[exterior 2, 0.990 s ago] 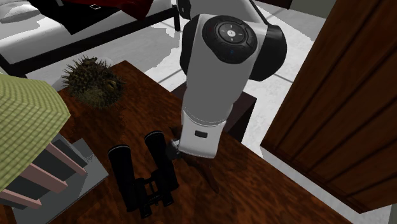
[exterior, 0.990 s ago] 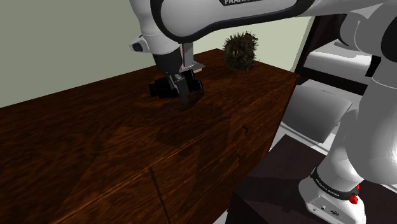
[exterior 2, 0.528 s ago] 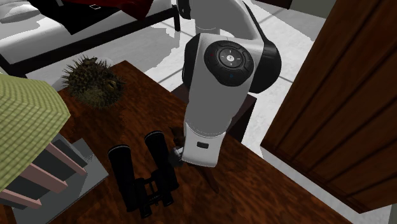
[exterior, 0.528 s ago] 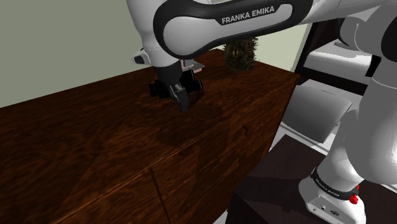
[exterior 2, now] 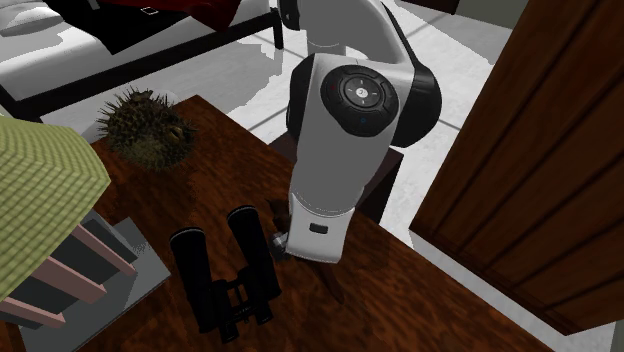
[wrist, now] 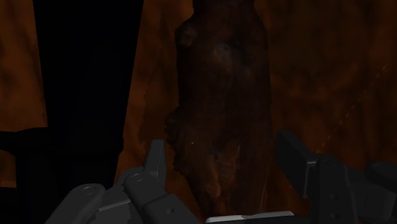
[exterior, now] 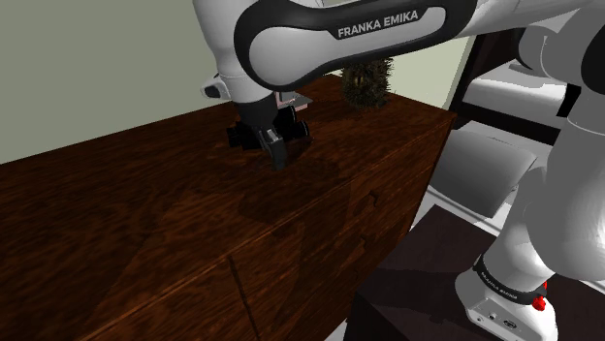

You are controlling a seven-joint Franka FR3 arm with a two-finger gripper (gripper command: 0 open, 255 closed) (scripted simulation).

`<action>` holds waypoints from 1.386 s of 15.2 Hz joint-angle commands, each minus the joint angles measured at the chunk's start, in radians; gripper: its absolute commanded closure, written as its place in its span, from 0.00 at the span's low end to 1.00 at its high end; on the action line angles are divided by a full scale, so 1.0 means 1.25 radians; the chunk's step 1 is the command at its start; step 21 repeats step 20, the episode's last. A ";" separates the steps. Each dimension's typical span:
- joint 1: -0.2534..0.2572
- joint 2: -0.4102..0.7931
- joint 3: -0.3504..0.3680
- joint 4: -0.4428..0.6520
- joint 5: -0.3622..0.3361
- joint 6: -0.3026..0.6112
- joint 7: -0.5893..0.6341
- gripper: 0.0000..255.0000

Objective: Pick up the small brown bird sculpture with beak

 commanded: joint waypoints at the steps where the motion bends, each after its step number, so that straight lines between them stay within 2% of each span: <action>1: 0.000 0.001 0.000 0.000 0.000 0.000 0.000 1.00; 5: 0.001 0.002 0.000 0.022 0.000 -0.021 -0.003 1.00; 18: 0.015 0.036 0.005 0.207 -0.012 -0.173 -0.020 1.00; 21: 0.015 0.036 0.005 0.209 -0.012 -0.175 -0.021 1.00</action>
